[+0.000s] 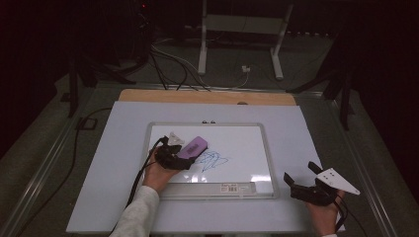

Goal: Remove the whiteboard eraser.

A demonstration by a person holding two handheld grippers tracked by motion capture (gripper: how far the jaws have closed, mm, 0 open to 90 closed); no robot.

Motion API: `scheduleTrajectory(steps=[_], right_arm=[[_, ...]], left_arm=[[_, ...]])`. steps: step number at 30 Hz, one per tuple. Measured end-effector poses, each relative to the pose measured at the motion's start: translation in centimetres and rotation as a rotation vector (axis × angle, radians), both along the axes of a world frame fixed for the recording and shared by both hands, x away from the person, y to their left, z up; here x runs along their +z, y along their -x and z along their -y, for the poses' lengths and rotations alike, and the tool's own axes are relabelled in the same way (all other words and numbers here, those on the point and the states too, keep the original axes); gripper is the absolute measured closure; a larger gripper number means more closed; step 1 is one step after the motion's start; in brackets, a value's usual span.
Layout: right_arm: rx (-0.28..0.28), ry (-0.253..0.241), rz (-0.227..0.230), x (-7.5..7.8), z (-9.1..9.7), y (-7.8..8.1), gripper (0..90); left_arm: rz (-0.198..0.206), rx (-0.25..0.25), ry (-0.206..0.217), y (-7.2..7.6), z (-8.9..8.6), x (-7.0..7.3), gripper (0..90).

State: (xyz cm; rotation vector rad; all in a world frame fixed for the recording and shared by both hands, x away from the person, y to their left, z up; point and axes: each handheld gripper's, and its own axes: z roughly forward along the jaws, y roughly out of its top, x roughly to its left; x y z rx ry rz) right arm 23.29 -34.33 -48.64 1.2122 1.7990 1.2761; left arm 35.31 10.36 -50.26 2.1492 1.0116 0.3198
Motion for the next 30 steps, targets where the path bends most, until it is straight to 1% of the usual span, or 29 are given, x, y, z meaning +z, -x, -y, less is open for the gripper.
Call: scheduleTrajectory(steps=[2,5,7,8,9,10,11,13,14,15,18,30], right_arm=[[0.001,0.0,0.0,0.0,0.0,0.0,0.1],[0.001,0.0,-0.002,0.0,0.0,0.0,0.1],[0.001,0.0,-0.002,0.0,0.0,0.0,0.1],[0.001,-0.001,-0.001,0.0,0.0,0.0,0.1],[0.001,-0.001,-0.001,0.0,0.0,0.0,0.1],[0.001,-0.003,-0.002,0.0,0.1,0.0,0.1],[0.001,-0.003,-0.002,0.0,0.1,0.0,0.1],[0.001,-0.003,-0.002,0.0,0.1,0.0,0.1],[0.001,-0.003,-0.002,0.0,0.1,0.0,0.1],[0.001,-0.002,-0.002,0.0,0.1,0.0,0.1],[0.0,-0.002,-0.003,0.0,0.1,-0.1,0.1],[0.007,0.002,-0.007,-0.1,-0.1,-0.1,0.1]], left_arm=[[0.009,-0.001,-0.005,-0.1,0.3,0.2,21.8],[0.022,0.002,0.001,-0.3,0.8,0.6,21.9],[0.027,0.014,0.0,-0.5,1.1,0.8,22.7],[0.026,0.021,-0.008,-0.7,1.3,0.8,25.2],[0.024,0.028,-0.021,-0.8,1.5,0.8,25.2],[0.018,0.037,-0.038,-1.0,1.6,0.8,30.5],[0.01,0.038,-0.044,-1.1,1.7,0.7,30.5],[0.0,0.039,-0.04,-1.3,1.8,0.5,34.7],[-0.002,0.038,-0.044,-1.4,1.8,0.4,35.7],[-0.005,0.039,-0.038,-1.5,1.9,0.4,39.7],[-0.006,0.041,-0.038,-1.5,1.9,0.4,41.4],[-0.016,0.039,-0.049,-1.6,2.0,0.5,41.9]])
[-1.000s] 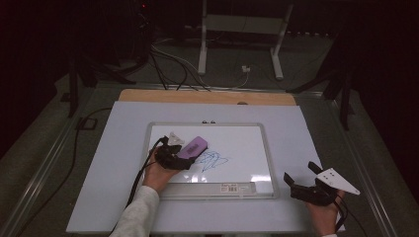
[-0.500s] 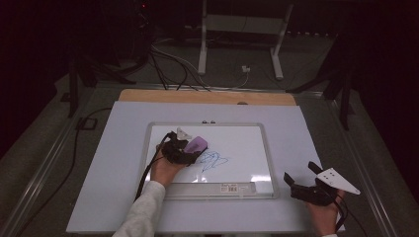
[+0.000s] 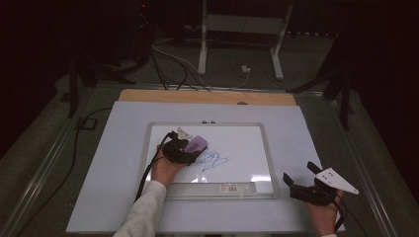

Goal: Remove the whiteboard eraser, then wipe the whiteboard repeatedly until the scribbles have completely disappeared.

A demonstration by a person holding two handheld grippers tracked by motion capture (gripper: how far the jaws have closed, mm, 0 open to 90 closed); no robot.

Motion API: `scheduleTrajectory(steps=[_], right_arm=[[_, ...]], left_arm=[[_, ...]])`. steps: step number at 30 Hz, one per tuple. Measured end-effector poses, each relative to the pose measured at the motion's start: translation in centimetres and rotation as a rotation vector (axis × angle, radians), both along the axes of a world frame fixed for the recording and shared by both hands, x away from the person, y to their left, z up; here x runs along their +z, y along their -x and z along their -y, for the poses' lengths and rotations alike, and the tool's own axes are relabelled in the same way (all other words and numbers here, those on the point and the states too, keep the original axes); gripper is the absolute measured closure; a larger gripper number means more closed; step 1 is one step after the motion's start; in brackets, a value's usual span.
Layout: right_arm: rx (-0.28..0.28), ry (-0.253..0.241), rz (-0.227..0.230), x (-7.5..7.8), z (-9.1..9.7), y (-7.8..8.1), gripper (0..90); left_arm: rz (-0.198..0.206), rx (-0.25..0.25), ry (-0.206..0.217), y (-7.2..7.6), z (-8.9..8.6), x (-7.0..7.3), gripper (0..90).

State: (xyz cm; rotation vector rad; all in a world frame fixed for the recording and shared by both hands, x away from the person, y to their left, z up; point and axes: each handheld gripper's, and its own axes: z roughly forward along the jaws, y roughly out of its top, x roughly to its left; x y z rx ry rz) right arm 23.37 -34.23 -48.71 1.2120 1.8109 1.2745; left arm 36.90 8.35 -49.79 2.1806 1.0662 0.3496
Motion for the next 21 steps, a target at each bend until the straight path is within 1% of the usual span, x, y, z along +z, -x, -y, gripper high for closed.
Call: scheduleTrajectory(steps=[6,9,10,13,15,21], right_arm=[[-0.002,0.001,-0.004,-0.1,0.1,0.0,0.1],[-0.002,0.003,-0.004,-0.1,0.1,-0.1,0.1],[-0.001,0.003,-0.005,-0.1,0.1,-0.1,0.1],[-0.002,0.002,-0.005,-0.1,0.1,-0.1,0.1],[-0.003,0.003,-0.005,-0.1,0.1,-0.1,0.1],[-0.006,0.006,-0.007,-0.1,0.2,0.0,0.1]], left_arm=[[0.002,0.008,-0.001,-0.1,0.0,0.0,42.0],[0.008,0.024,-0.009,-0.3,-0.3,0.1,42.0],[0.008,0.032,-0.006,-0.4,-0.4,0.0,42.0],[0.009,0.053,-0.016,-0.6,-0.8,0.1,42.0],[0.012,0.065,-0.03,-0.8,-1.2,0.2,42.0],[0.014,0.122,-0.045,-1.4,-2.5,0.2,42.0]])
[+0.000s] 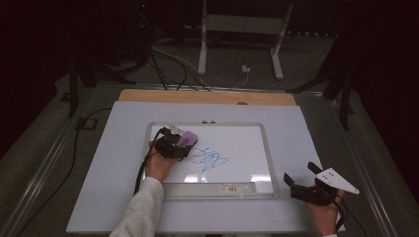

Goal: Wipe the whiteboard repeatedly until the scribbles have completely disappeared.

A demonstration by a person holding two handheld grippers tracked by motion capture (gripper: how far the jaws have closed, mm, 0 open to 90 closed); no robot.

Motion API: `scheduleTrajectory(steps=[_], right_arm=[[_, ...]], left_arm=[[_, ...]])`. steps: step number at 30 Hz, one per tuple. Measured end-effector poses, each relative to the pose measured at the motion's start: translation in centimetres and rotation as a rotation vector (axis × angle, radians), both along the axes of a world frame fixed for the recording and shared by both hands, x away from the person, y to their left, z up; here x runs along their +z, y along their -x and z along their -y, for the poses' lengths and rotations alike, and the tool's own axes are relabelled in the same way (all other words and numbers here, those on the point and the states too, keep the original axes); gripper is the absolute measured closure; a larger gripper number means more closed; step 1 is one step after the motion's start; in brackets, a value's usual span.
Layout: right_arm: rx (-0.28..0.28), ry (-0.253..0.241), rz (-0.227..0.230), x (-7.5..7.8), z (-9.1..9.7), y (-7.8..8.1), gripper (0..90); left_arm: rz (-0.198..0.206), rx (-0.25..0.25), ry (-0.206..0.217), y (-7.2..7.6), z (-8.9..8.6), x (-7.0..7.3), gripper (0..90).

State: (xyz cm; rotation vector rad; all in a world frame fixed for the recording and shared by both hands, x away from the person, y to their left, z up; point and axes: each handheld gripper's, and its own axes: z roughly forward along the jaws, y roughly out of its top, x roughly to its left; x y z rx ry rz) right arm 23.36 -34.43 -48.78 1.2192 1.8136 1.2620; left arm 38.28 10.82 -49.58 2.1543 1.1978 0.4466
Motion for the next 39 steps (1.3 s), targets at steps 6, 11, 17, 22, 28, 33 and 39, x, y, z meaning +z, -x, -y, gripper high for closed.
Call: scheduleTrajectory(steps=[6,11,17,22,28,33,39], right_arm=[[-0.003,-0.001,-0.003,0.0,0.0,0.0,0.1],[0.001,0.002,-0.002,0.0,-0.1,0.0,0.1],[-0.004,-0.001,-0.002,0.0,0.0,0.0,0.1],[-0.005,-0.003,0.0,0.0,0.1,0.1,0.1],[-0.008,-0.004,0.0,0.0,0.1,0.1,0.1],[-0.005,0.0,-0.002,0.0,0.0,0.1,0.1],[-0.004,0.002,-0.004,0.0,-0.1,0.0,0.1]], left_arm=[[0.0,-0.001,-0.001,0.1,0.5,0.0,42.0],[0.011,-0.05,-0.028,0.7,2.1,0.1,42.1],[0.012,-0.125,-0.026,1.5,3.5,0.1,42.0],[0.011,-0.092,-0.034,1.0,2.9,0.1,42.1],[0.001,-0.026,-0.029,0.1,1.5,0.1,42.1],[-0.022,-0.038,0.02,0.1,1.5,-0.1,42.1],[-0.019,-0.154,0.027,1.5,3.7,-0.1,42.0]])
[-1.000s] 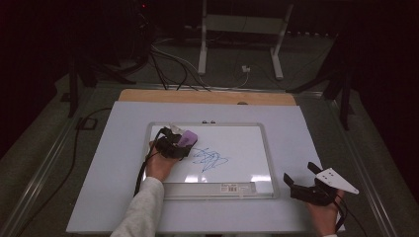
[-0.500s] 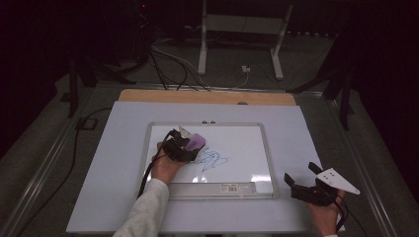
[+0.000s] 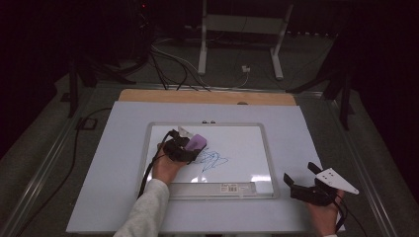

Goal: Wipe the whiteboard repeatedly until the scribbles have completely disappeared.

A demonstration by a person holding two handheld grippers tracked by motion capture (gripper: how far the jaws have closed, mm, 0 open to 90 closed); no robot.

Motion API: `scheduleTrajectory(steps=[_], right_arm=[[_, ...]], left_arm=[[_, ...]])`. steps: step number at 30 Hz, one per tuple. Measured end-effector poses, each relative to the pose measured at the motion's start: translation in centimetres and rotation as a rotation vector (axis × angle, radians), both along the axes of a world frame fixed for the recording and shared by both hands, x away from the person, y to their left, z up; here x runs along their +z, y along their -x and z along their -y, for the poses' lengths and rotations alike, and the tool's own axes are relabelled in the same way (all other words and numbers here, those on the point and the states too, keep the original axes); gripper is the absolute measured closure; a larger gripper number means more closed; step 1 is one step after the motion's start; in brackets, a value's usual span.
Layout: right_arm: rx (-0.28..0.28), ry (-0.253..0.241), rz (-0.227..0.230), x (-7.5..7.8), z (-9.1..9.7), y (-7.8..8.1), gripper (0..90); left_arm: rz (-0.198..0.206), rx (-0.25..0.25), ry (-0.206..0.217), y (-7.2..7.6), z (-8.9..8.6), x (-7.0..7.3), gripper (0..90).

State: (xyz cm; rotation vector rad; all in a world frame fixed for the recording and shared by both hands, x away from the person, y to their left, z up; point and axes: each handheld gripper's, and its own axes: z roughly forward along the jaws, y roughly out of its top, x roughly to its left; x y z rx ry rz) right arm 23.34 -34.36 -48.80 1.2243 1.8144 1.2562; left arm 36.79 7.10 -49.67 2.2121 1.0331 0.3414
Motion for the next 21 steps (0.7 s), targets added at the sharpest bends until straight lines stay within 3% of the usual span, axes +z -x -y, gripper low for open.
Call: scheduleTrajectory(steps=[2,6,8,12,15,21], right_arm=[[0.0,0.0,0.0,0.0,0.0,0.0,0.1],[-0.001,0.0,0.0,0.0,0.0,0.0,0.1],[-0.002,-0.002,0.0,0.0,0.1,0.0,0.1],[-0.003,-0.002,0.001,0.0,0.1,0.1,0.1],[-0.002,-0.001,-0.002,0.0,0.1,0.0,0.1],[0.005,0.003,-0.003,-0.1,-0.1,-0.1,0.1]], left_arm=[[-0.001,-0.032,0.002,0.3,0.5,0.0,42.1],[0.004,-0.024,-0.013,0.0,0.3,0.1,42.1],[0.013,0.009,-0.032,-0.4,-0.1,0.1,42.1],[0.007,0.122,-0.024,-1.4,-1.4,0.0,42.1],[-0.001,0.156,-0.018,-1.7,-1.4,0.0,42.1],[-0.002,0.08,-0.019,-0.7,0.2,0.1,42.1]])
